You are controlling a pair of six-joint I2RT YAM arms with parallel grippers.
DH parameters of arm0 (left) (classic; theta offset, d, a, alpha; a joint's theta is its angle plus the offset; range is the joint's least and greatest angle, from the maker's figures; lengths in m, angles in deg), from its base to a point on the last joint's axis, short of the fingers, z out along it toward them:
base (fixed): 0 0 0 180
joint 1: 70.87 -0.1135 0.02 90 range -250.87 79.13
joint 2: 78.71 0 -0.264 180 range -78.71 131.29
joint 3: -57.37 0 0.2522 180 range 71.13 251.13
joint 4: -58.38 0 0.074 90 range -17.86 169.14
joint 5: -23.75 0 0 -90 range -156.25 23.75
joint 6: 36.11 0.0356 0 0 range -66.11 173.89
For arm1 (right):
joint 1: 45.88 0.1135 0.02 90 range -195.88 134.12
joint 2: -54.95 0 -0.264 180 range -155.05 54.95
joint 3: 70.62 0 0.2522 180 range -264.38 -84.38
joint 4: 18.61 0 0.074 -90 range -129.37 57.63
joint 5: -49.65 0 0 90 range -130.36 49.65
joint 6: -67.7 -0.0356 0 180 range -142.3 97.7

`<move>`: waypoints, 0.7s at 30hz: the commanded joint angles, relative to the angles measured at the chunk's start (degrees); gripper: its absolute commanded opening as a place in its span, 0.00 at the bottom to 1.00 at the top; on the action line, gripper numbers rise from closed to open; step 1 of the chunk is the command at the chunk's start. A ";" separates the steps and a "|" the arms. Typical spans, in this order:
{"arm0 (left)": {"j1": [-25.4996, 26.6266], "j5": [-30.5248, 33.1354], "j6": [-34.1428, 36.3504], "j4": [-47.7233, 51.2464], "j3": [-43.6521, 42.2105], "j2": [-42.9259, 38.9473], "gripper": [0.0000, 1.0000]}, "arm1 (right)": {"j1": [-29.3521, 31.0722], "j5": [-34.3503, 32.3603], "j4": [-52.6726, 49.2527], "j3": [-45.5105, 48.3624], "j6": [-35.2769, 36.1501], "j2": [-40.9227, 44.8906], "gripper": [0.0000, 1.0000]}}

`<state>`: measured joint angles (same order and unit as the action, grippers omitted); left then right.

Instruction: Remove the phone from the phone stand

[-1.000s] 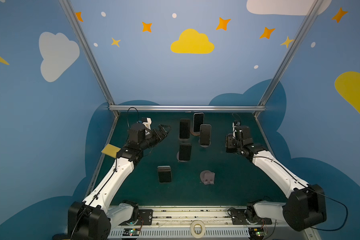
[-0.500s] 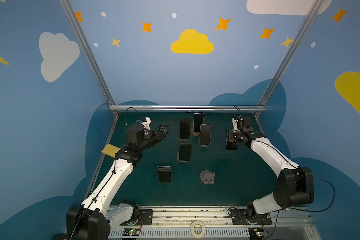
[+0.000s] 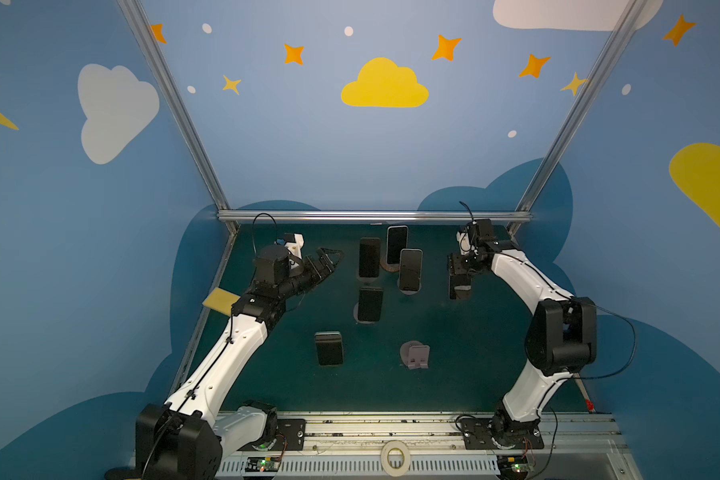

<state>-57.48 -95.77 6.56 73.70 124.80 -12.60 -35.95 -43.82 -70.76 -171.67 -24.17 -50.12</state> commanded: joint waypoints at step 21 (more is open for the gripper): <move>-0.12 -0.80 2.34 -0.33 1.88 0.40 1.00 | -0.22 3.37 -26.47 -26.54 -5.05 -25.24 0.57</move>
<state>-57.46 -96.60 7.72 73.68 124.86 -12.82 -36.30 -41.52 -94.59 -196.35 -29.11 -74.71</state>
